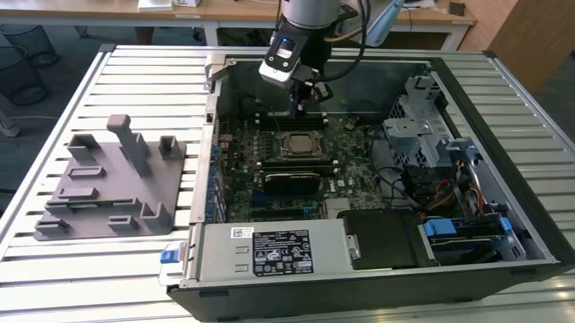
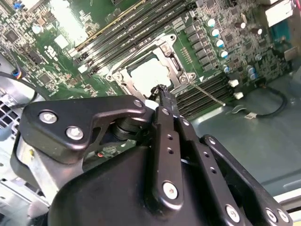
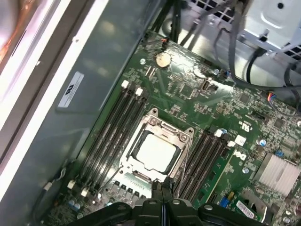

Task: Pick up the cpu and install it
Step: 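Install the first cpu locking lever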

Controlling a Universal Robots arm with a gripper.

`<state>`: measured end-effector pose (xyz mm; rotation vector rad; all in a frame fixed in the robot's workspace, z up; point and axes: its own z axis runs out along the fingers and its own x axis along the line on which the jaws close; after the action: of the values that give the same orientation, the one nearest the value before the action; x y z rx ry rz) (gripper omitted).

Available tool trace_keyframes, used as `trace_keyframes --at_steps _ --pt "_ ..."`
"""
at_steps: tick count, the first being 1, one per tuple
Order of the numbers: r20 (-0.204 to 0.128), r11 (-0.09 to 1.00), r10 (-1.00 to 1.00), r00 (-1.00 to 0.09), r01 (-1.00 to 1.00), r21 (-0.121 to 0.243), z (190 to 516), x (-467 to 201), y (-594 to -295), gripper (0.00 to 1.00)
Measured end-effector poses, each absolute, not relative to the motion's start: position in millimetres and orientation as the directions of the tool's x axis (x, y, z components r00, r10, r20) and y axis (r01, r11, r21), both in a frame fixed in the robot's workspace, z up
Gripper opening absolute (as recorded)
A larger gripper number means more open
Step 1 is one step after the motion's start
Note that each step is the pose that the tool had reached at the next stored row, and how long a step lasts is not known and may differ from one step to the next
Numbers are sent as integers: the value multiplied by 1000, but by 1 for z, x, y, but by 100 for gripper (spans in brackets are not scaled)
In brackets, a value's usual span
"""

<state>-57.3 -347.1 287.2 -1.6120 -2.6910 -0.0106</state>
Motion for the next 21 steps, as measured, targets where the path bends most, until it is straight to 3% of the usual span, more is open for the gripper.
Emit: trace_keyframes --at_steps 21 --pt "6 711 703 -711 703 0 286 -59 -347 11"
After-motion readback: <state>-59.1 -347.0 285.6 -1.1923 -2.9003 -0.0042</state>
